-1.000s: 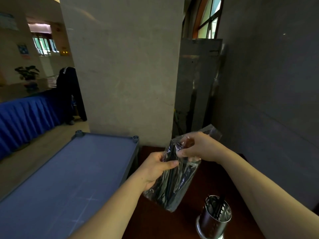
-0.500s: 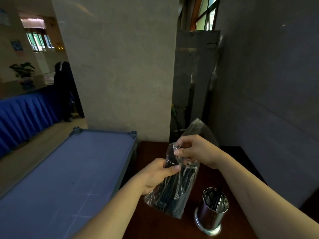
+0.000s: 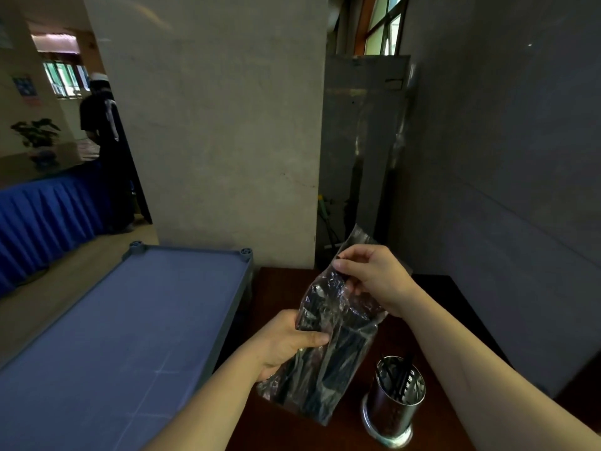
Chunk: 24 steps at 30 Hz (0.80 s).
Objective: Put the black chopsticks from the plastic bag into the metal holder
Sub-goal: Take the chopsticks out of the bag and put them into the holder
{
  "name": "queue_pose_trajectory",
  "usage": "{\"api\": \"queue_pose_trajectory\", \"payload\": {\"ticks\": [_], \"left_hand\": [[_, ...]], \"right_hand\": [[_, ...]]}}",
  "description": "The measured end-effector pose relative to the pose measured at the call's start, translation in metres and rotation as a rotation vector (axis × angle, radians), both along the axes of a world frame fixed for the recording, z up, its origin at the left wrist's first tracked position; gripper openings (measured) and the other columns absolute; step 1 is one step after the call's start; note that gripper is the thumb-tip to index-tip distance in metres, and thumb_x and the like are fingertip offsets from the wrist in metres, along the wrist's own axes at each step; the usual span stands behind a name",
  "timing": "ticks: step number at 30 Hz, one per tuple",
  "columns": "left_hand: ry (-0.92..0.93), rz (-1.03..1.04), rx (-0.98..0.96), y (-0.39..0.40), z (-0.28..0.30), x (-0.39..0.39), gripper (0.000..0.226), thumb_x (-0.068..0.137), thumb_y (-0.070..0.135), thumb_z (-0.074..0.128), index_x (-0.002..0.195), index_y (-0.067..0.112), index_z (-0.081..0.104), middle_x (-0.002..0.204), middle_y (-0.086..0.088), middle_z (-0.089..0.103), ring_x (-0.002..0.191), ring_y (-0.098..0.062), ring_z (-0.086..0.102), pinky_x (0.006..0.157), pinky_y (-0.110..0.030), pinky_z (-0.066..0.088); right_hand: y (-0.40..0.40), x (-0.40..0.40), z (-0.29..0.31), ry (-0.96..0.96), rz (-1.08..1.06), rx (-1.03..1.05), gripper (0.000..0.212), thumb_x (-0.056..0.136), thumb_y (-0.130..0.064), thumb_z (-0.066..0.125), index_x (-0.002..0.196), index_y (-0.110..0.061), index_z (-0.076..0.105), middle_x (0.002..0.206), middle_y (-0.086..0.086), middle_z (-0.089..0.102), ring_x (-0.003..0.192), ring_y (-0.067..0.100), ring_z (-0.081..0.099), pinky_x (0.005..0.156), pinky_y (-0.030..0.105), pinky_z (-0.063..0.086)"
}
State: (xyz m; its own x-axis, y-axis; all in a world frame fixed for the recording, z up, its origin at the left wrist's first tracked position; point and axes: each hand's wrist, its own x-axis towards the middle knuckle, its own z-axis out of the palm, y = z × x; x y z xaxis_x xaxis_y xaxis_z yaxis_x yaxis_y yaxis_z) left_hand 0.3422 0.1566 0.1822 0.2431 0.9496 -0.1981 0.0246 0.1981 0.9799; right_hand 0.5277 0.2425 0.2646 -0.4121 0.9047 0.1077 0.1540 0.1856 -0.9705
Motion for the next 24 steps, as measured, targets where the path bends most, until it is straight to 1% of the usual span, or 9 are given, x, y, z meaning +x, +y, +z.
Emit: {"api": "queue_pose_trajectory", "payload": {"ticks": [3,6,8,10,13,15,17,20,24], "left_hand": [[-0.011,0.008,-0.008,0.002,-0.003,-0.001,0.031,0.089,0.013,0.075,0.119,0.006,0.069,0.118,-0.009,0.075,0.112,-0.023,0.071,0.094,-0.035,0.056],[-0.035,0.005,-0.005,0.007,-0.003,0.003,0.029,0.091,0.012,0.072,0.119,0.007,0.070,0.118,-0.010,0.075,0.112,-0.024,0.071,0.090,-0.031,0.057],[-0.048,0.008,0.000,0.011,-0.003,0.007,0.027,0.091,0.012,0.072,0.119,0.008,0.070,0.117,-0.011,0.075,0.111,-0.024,0.071,0.086,-0.029,0.058],[-0.057,-0.001,-0.008,0.013,-0.003,0.008,0.027,0.091,0.011,0.072,0.119,0.009,0.070,0.118,-0.011,0.075,0.112,-0.025,0.071,0.087,-0.030,0.058],[-0.065,-0.020,-0.024,0.016,-0.005,0.008,0.030,0.091,0.012,0.073,0.121,0.011,0.069,0.120,-0.010,0.074,0.114,-0.024,0.070,0.091,-0.033,0.056],[-0.070,-0.027,-0.022,0.018,-0.005,0.008,0.033,0.090,0.013,0.074,0.122,0.010,0.069,0.121,-0.010,0.074,0.115,-0.024,0.069,0.091,-0.031,0.056],[-0.061,-0.031,-0.021,0.020,-0.004,0.008,0.033,0.089,0.013,0.075,0.121,0.010,0.070,0.121,-0.010,0.074,0.114,-0.024,0.069,0.090,-0.030,0.057],[-0.041,-0.030,-0.018,0.023,-0.001,0.006,0.033,0.088,0.008,0.075,0.121,0.007,0.070,0.119,-0.011,0.075,0.113,-0.025,0.070,0.092,-0.033,0.057],[-0.020,-0.037,-0.002,0.023,0.003,0.002,0.035,0.087,0.004,0.075,0.121,0.004,0.069,0.119,-0.013,0.074,0.113,-0.028,0.070,0.099,-0.041,0.054]], "right_hand": [[0.004,-0.001,-0.002,0.076,-0.078,-0.036,0.008,0.092,-0.007,0.072,0.097,-0.001,0.069,0.072,0.006,0.065,0.046,0.011,0.054,0.043,0.020,0.042],[-0.001,-0.004,-0.005,0.179,-0.054,-0.197,0.018,0.090,-0.011,0.074,0.105,-0.005,0.065,0.075,0.008,0.067,0.048,0.013,0.055,0.043,0.023,0.042],[-0.005,-0.006,-0.008,0.141,-0.006,-0.258,0.027,0.089,-0.020,0.077,0.108,-0.005,0.067,0.078,0.013,0.071,0.057,0.018,0.060,0.052,0.030,0.050],[-0.006,-0.008,-0.009,0.106,0.001,-0.288,0.035,0.088,-0.029,0.078,0.108,-0.001,0.069,0.087,0.026,0.068,0.072,0.031,0.059,0.069,0.047,0.054],[-0.006,-0.009,-0.009,0.087,0.002,-0.286,0.038,0.090,-0.037,0.074,0.100,-0.001,0.069,0.078,0.015,0.064,0.063,0.030,0.057,0.066,0.039,0.046],[-0.006,-0.011,-0.007,0.090,-0.019,-0.234,0.036,0.094,-0.037,0.070,0.094,-0.001,0.071,0.080,0.019,0.064,0.066,0.035,0.057,0.066,0.039,0.044],[-0.005,-0.013,-0.005,0.100,-0.065,-0.170,0.032,0.096,-0.034,0.068,0.076,-0.009,0.072,0.074,0.017,0.070,0.066,0.037,0.065,0.058,0.034,0.050],[-0.002,-0.014,-0.001,0.157,-0.171,-0.129,0.028,0.096,-0.030,0.068,0.071,-0.018,0.073,0.072,0.005,0.077,0.063,0.018,0.075,0.050,0.022,0.054],[0.002,-0.008,0.006,0.197,-0.250,-0.038,0.027,0.092,-0.026,0.073,0.065,-0.019,0.071,0.062,0.001,0.070,0.058,0.019,0.069,0.048,0.027,0.048]]}}
